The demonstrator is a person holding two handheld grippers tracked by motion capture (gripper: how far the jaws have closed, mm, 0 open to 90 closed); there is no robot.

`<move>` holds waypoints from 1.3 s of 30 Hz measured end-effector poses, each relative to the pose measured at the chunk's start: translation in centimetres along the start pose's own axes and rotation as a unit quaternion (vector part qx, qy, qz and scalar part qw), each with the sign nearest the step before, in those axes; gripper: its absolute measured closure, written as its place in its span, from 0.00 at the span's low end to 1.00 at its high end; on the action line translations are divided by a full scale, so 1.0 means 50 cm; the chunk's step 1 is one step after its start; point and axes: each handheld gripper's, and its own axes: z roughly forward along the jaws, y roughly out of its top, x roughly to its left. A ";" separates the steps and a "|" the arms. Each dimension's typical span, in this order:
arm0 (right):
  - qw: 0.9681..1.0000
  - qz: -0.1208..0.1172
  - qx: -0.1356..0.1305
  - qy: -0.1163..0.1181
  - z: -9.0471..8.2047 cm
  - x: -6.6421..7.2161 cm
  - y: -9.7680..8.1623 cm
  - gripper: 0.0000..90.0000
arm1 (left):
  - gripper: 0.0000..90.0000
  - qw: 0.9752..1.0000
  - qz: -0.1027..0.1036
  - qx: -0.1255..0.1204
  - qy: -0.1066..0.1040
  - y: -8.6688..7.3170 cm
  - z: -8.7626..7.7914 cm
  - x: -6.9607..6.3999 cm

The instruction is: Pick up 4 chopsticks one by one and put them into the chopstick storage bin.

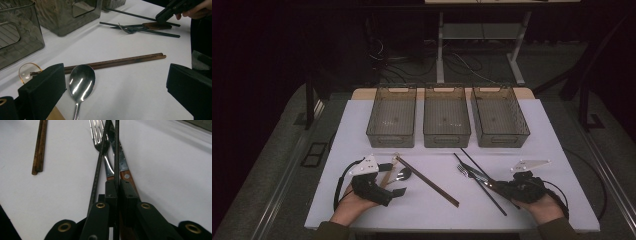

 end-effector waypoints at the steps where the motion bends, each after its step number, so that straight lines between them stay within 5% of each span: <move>1: 1.000 0.000 0.001 0.001 0.001 -0.003 0.002 0.95 | 0.02 1.000 0.000 0.000 0.000 0.000 0.000 0.000; 17: 0.999 -0.038 0.008 0.026 0.016 -0.025 0.024 0.95 | 0.02 1.000 0.005 0.006 0.000 -0.001 0.003 -0.001; 28: 0.997 -0.065 -0.012 0.044 0.020 -0.020 0.039 0.94 | 0.02 1.000 0.008 0.012 0.005 -0.005 0.006 -0.002; 39: 0.995 -0.067 -0.033 0.067 0.021 -0.016 0.062 0.94 | 0.02 1.000 0.018 0.022 0.003 -0.011 0.014 -0.003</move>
